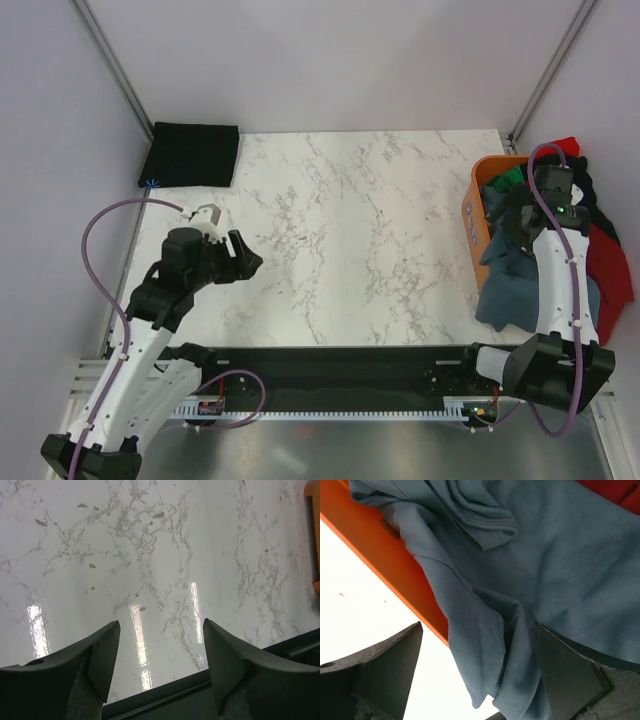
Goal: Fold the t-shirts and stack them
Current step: Grab the tshirt from the pile
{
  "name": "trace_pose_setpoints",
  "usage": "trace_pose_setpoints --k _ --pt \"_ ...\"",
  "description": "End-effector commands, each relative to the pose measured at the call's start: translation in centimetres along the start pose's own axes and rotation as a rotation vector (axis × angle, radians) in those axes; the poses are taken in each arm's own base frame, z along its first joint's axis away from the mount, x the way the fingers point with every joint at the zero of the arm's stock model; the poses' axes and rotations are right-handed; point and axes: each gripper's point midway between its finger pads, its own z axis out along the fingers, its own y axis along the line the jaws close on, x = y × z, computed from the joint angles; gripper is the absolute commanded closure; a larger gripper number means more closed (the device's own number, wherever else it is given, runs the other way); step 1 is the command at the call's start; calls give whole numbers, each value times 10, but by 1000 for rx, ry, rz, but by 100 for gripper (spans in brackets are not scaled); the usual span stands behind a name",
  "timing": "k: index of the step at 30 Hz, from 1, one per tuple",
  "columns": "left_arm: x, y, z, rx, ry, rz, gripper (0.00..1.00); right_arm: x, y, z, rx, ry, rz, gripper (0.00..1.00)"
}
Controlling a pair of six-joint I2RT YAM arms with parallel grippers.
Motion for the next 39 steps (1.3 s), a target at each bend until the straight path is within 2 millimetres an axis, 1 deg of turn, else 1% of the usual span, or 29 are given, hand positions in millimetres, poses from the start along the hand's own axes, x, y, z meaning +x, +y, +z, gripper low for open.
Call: trace_pose_setpoints --k 1,5,9,11,12,14,15,16,17,18,19,20,21,23,24,25,26,28,29,30,31,32,33,34,35,36,37,38,39 --pt "-15 -8 -7 29 -69 0 24 -9 0 -3 -2 -47 13 2" --pt "-12 -10 -4 39 -48 0 25 -10 -4 -1 16 -51 21 2" --pt "-11 -9 -2 37 -39 1 26 -5 -7 10 19 -34 38 4" --pt "-11 -9 -3 37 -47 1 26 -3 -9 15 26 -35 47 7" --pt "-12 -9 -4 35 -50 -1 26 1 -10 21 24 -30 47 8" --pt "-14 -9 -6 35 -63 -1 26 9 -8 29 7 -2 41 14" --pt "-13 -9 -6 33 -64 -1 26 17 -9 36 7 26 35 19" --pt "-15 -9 -7 34 -70 0 26 19 -8 38 4 35 32 34" --pt "-14 -8 -7 31 -70 0 26 21 -7 39 -1 41 32 45" --pt "-15 -9 -8 32 -75 0 26 18 -6 38 -8 31 31 56" --pt "-14 -8 -7 32 -71 -2 26 13 -4 34 -17 15 33 78" --pt "-15 -9 -9 33 -78 2 26 7 -2 29 -24 -7 35 89" --pt "-15 -9 -8 34 -76 -1 26 -11 7 15 -58 -61 41 98" --pt "-15 -9 -9 33 -78 -1 26 -34 20 -8 -114 -124 48 100" --pt "-15 -8 -9 32 -78 -1 26 -58 41 -38 -211 -194 50 100" --pt "-16 -9 -9 33 -81 -1 26 -71 53 -56 -263 -235 48 100" --pt "-16 -9 -9 32 -80 -1 26 -97 72 -94 -357 -320 48 100" --pt "-15 -8 -8 30 -79 -1 26 -110 117 -150 -577 -371 8 100" --pt "-16 -8 -9 28 -82 -2 26 -125 140 -200 -715 -439 -20 100" --pt "-16 -8 -9 29 -83 -1 26 -133 161 -239 -852 -495 -52 100" --pt "-16 -8 -9 30 -84 -1 26 -114 190 -284 -1061 -438 -90 100" --pt "-17 -8 -10 30 -88 -2 26 -111 201 -321 -1185 -445 -109 100" --pt "-17 -8 -10 30 -89 -1 26 -119 211 -379 -1340 -528 -134 100" --pt "-17 -8 -10 29 -90 -1 26 -103 218 -416 -1484 -451 -148 100" --pt "-17 -7 -10 27 -89 -3 26 -104 216 -453 -1582 -481 -179 100" --pt "-17 -8 -10 26 -91 -3 26 -101 213 -485 -1697 -524 -228 100" --pt "-16 -7 -9 26 -88 -1 26 -86 208 -505 -1798 -500 -312 100" --pt "-17 -7 -10 24 -90 -3 26 -78 207 -510 -1870 -386 -280 100" --pt "-17 -7 -10 23 -91 -3 26 -73 200 -531 -1975 -466 -345 100"
